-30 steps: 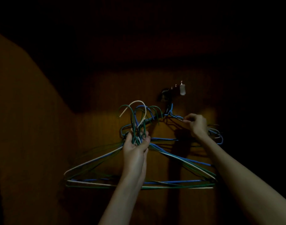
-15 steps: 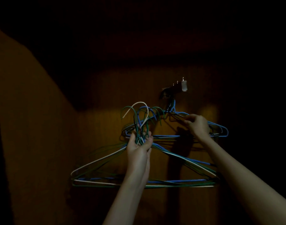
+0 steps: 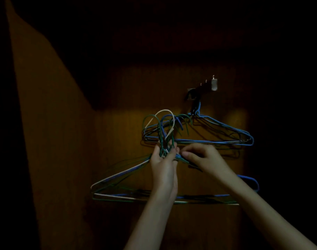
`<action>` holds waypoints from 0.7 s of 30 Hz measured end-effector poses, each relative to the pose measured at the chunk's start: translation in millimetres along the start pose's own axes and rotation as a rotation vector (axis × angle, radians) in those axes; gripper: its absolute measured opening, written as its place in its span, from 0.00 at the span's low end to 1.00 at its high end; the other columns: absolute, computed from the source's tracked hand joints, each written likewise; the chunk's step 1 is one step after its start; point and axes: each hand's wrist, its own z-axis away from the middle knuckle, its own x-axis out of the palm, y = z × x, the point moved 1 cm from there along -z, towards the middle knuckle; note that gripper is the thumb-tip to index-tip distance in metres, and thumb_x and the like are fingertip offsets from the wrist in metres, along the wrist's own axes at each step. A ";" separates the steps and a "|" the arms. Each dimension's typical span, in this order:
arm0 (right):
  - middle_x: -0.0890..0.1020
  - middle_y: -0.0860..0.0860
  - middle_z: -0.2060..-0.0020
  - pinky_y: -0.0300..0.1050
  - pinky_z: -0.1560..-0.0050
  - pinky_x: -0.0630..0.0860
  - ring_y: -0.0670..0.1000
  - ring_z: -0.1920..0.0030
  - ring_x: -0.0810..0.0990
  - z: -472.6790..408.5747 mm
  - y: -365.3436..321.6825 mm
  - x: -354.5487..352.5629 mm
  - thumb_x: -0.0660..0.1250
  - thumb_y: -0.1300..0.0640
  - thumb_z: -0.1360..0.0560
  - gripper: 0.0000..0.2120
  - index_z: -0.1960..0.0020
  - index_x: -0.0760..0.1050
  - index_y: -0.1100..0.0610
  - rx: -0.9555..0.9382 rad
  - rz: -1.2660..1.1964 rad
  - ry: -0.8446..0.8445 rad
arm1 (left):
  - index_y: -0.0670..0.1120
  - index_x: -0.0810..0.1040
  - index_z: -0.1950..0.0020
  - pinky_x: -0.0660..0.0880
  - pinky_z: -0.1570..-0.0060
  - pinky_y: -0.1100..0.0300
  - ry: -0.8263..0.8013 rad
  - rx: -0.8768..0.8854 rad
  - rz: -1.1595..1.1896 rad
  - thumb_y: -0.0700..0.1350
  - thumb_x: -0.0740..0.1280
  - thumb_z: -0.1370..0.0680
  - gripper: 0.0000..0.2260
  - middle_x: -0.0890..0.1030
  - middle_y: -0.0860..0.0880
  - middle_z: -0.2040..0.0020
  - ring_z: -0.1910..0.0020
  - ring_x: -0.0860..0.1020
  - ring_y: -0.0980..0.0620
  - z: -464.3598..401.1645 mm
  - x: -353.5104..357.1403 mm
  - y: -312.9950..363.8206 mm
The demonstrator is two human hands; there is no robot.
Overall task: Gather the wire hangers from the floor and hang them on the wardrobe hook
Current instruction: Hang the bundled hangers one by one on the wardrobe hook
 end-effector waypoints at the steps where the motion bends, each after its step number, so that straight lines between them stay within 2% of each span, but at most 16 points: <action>1: 0.81 0.46 0.58 0.38 0.56 0.78 0.44 0.56 0.80 2.9 -1.6 2.3 0.66 0.59 0.25 0.04 0.51 0.79 0.55 0.008 0.003 -0.005 | 0.42 0.66 0.29 0.71 0.52 0.64 0.005 -0.004 -0.004 0.33 0.61 0.22 0.21 0.80 0.45 0.47 0.54 0.79 0.56 3.1 -2.0 1.0; 5: 0.81 0.48 0.58 0.35 0.58 0.74 0.44 0.58 0.78 10.4 -10.0 11.1 0.67 0.59 0.25 0.03 0.53 0.79 0.54 0.048 -0.029 -0.027 | 0.43 0.58 0.25 0.66 0.43 0.57 0.045 -0.030 0.010 0.31 0.61 0.22 0.27 0.80 0.45 0.48 0.53 0.78 0.56 11.3 -13.3 4.4; 8: 0.80 0.50 0.62 0.32 0.64 0.71 0.43 0.63 0.76 15.6 -15.8 17.2 0.67 0.61 0.25 0.02 0.55 0.79 0.57 0.080 -0.125 -0.037 | 0.42 0.61 0.26 0.65 0.41 0.56 0.054 -0.049 -0.058 0.32 0.62 0.22 0.25 0.78 0.44 0.40 0.46 0.78 0.53 15.0 -25.2 4.7; 10: 0.77 0.47 0.65 0.28 0.68 0.70 0.41 0.66 0.74 18.2 -19.5 18.8 0.66 0.61 0.24 0.03 0.56 0.78 0.55 0.100 -0.122 -0.041 | 0.44 0.66 0.30 0.66 0.40 0.56 0.077 -0.049 -0.059 0.32 0.62 0.22 0.22 0.79 0.44 0.41 0.42 0.77 0.49 20.9 -29.7 8.9; 11: 0.77 0.47 0.64 0.29 0.68 0.70 0.41 0.65 0.74 19.0 -20.3 19.3 0.65 0.60 0.24 0.03 0.56 0.77 0.55 0.108 -0.118 -0.035 | 0.45 0.68 0.33 0.66 0.40 0.56 0.083 -0.045 -0.043 0.31 0.62 0.23 0.20 0.79 0.45 0.44 0.44 0.77 0.49 25.3 -30.1 11.7; 13: 0.76 0.48 0.64 0.34 0.66 0.71 0.44 0.63 0.74 20.3 -20.5 20.0 0.66 0.59 0.24 0.03 0.57 0.76 0.55 0.119 -0.113 -0.002 | 0.44 0.68 0.32 0.68 0.41 0.56 0.079 -0.033 0.003 0.30 0.61 0.23 0.20 0.79 0.45 0.49 0.50 0.78 0.51 32.8 -30.0 16.4; 16: 0.74 0.47 0.66 0.38 0.65 0.68 0.46 0.64 0.72 24.0 -18.3 19.5 0.68 0.56 0.26 0.06 0.61 0.74 0.54 0.114 -0.067 0.046 | 0.41 0.61 0.26 0.70 0.43 0.56 0.087 -0.050 0.043 0.29 0.60 0.23 0.26 0.77 0.41 0.44 0.53 0.78 0.52 40.2 -33.5 20.1; 19: 0.73 0.47 0.69 0.39 0.71 0.68 0.48 0.67 0.72 28.4 -19.9 18.5 0.66 0.56 0.24 0.03 0.56 0.76 0.53 0.108 -0.033 -0.006 | 0.40 0.60 0.26 0.73 0.48 0.59 0.071 -0.085 0.020 0.29 0.61 0.23 0.27 0.76 0.38 0.40 0.52 0.78 0.51 47.7 -35.1 21.5; 21: 0.73 0.47 0.70 0.37 0.72 0.69 0.46 0.69 0.71 31.0 -20.6 18.7 0.63 0.60 0.22 0.06 0.49 0.77 0.55 0.143 -0.081 -0.036 | 0.40 0.60 0.26 0.73 0.46 0.58 0.067 -0.108 0.003 0.28 0.61 0.24 0.28 0.76 0.37 0.39 0.53 0.79 0.51 54.8 -36.3 19.2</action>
